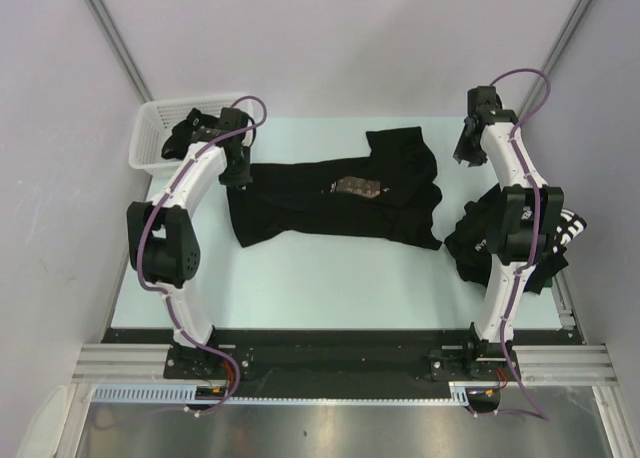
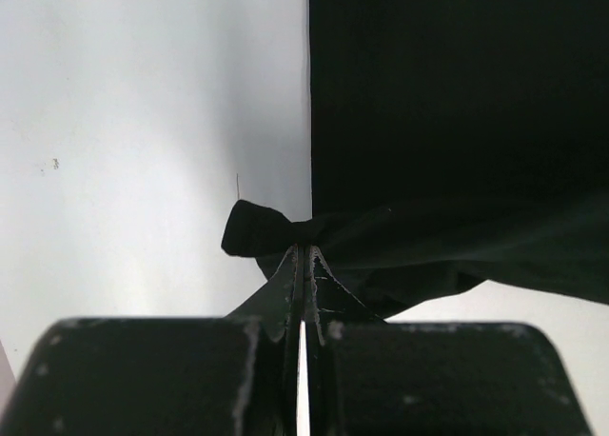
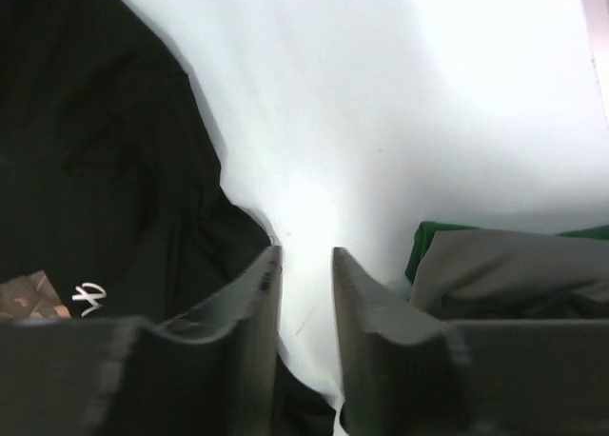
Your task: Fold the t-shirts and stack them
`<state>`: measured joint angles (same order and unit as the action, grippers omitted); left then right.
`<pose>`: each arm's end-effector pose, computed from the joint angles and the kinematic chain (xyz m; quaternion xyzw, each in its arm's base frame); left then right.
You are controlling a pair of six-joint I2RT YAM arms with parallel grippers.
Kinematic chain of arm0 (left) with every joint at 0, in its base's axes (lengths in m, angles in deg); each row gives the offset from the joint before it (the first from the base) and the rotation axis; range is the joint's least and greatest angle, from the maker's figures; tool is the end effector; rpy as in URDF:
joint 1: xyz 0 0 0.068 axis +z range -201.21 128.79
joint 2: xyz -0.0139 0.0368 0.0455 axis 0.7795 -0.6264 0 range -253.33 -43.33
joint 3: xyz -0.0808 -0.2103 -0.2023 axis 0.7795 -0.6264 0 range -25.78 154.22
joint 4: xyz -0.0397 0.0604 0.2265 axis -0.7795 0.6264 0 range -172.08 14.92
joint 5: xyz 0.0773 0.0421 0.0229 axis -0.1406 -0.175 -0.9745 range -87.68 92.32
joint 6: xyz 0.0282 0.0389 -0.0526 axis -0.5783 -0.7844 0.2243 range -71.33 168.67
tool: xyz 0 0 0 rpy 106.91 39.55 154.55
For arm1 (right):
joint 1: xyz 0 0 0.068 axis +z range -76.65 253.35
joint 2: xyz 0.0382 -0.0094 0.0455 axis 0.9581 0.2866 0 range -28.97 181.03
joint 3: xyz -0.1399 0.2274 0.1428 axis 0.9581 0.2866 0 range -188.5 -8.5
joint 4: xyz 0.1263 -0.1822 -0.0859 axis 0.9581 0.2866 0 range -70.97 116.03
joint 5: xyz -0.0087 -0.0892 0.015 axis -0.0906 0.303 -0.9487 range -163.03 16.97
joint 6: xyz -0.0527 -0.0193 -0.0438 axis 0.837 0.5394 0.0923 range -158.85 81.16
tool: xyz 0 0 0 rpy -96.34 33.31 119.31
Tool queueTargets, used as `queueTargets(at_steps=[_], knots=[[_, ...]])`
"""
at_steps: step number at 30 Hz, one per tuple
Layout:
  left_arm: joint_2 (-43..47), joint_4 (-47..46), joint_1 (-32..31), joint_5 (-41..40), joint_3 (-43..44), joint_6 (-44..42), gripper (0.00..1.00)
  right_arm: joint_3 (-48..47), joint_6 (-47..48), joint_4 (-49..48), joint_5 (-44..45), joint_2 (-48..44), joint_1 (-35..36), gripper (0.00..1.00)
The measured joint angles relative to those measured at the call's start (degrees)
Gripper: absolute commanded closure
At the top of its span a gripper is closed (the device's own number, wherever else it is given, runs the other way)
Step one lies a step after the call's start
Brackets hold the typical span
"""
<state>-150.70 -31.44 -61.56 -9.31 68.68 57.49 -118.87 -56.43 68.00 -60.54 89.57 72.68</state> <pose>0.3898 -0.0591 0.2867 -0.0103 0.9687 0.0594 0.2409 0.4576 -0.0181 0.2906 0.1816 0.9365 -0.0618 0.2935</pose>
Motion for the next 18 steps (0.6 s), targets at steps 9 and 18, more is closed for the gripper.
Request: queueTargets(at_steps=[9,18], knots=[[-1.1,-0.2,0.2,1.5,1.6,-0.4,0.78,-2.1,0.7,0.7,0.2,0.7,-0.3,0.53],[-2.4,-0.3,0.2,3.4,2.1,-0.4,0.76,-2.1,0.6,2.0,-0.8,-0.8,0.3,0.53]])
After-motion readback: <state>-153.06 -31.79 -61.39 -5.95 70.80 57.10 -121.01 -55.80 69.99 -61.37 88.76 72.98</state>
